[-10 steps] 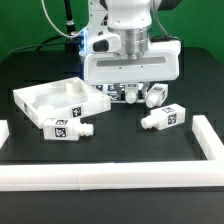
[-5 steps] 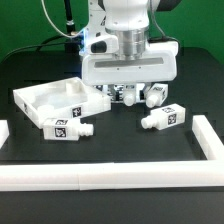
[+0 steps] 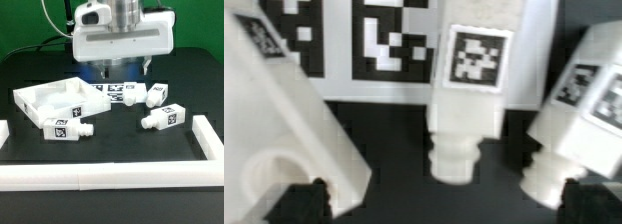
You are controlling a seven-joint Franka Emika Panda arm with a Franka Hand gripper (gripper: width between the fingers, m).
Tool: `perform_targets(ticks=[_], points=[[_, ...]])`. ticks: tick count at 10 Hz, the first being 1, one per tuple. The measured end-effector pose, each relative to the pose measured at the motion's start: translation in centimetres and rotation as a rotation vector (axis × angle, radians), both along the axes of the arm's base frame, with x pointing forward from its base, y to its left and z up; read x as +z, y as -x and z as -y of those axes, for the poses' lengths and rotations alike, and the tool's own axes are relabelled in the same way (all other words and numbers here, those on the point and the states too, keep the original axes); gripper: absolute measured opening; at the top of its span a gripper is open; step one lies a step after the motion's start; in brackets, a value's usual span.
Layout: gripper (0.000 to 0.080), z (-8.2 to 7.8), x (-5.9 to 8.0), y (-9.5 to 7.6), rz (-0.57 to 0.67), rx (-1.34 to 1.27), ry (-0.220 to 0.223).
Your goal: Assemble one leg
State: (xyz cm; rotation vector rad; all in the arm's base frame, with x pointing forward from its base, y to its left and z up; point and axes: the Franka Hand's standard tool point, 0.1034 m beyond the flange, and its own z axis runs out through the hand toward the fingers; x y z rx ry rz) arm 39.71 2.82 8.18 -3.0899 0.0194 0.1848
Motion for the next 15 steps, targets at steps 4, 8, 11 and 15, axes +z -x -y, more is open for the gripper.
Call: perform_targets(ticks=[4,8,11,15], points=[[0.0648,-4.2,0.5,-7.3,-0.008,-0.163,0.003],[0.0648,-4.6,0.6,-9.5,-0.006,-0.166,-0.009],[0.0648,-4.5,0.4,-9.8,-0.022,-0.35,-0.03],[0.0648,-3.8,-1.7,-11.4,-0.045,-0.542,-0.097]])
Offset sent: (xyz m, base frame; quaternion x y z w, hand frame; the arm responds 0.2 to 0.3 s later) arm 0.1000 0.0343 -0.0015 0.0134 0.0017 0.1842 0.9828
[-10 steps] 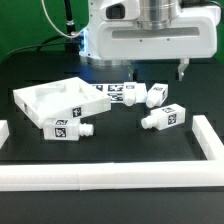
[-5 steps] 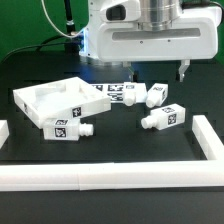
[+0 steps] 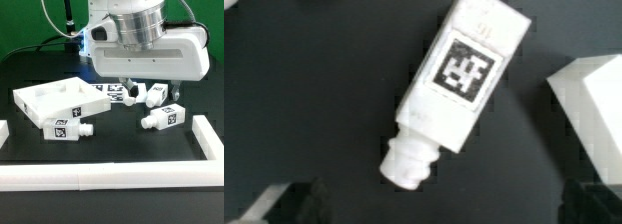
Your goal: Assemble one leg
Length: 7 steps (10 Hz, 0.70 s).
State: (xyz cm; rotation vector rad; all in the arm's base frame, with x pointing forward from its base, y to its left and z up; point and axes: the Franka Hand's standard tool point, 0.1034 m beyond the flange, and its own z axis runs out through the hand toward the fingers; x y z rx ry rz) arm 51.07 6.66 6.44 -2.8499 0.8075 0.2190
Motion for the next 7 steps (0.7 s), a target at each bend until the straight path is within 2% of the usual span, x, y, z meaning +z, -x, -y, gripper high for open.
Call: perform_targets(ticks=[3,5,7], points=[[0.0648,-0.1,-0.2,0.1,-0.002,-0.002,0.001],[0.0648,-1.1,-2.6,-0.1,0.006,-0.11,0.034],[0.0648,-1.2,-4.4,0.5,0.02,-0.107,0.052]])
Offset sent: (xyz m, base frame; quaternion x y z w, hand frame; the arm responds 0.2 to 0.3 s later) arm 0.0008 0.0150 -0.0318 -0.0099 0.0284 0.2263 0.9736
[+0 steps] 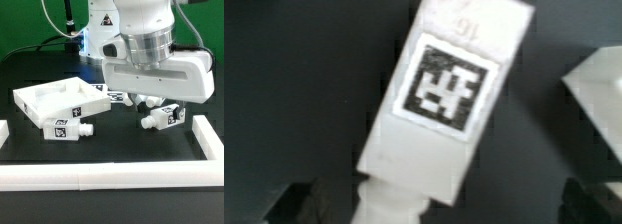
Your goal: Assemble one leg
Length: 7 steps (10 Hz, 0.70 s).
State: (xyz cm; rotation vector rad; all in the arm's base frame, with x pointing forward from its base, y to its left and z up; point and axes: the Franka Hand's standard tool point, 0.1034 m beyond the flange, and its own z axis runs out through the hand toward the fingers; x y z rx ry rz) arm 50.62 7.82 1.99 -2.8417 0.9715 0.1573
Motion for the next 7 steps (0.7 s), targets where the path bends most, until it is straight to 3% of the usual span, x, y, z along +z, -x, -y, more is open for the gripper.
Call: perform_targets(ticks=[4,6,7], points=[[0.0648,-1.51,-1.18,0.8,-0.021,0.017,0.005],[0.037,-1.52,-1.19,0.81,-0.021,0.018,0.005],[0.037,-1.52,-1.2,0.81,-0.021,0.018,0.005]])
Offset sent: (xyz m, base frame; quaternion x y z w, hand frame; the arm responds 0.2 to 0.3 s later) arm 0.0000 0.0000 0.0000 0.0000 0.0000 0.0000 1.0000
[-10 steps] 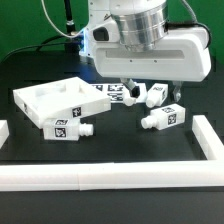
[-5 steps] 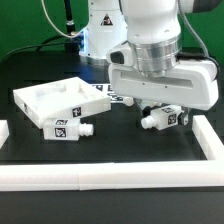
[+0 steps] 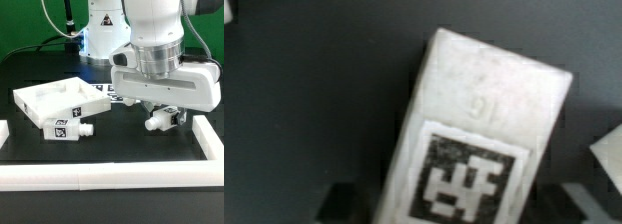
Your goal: Assemble one leg
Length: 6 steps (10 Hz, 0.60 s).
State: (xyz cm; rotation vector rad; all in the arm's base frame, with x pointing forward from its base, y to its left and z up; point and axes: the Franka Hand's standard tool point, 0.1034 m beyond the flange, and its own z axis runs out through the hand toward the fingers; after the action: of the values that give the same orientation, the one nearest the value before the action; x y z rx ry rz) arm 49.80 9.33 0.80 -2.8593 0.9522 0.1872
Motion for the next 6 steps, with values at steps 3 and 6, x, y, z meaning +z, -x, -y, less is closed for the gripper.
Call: perform_targets(ticks=[3,6], points=[[0.0284,-0.9,0.2,1.0,-0.007,-0.002,0.004],[0.0284,-5.6,2.1,6.1,-0.039,0.014,0.02]])
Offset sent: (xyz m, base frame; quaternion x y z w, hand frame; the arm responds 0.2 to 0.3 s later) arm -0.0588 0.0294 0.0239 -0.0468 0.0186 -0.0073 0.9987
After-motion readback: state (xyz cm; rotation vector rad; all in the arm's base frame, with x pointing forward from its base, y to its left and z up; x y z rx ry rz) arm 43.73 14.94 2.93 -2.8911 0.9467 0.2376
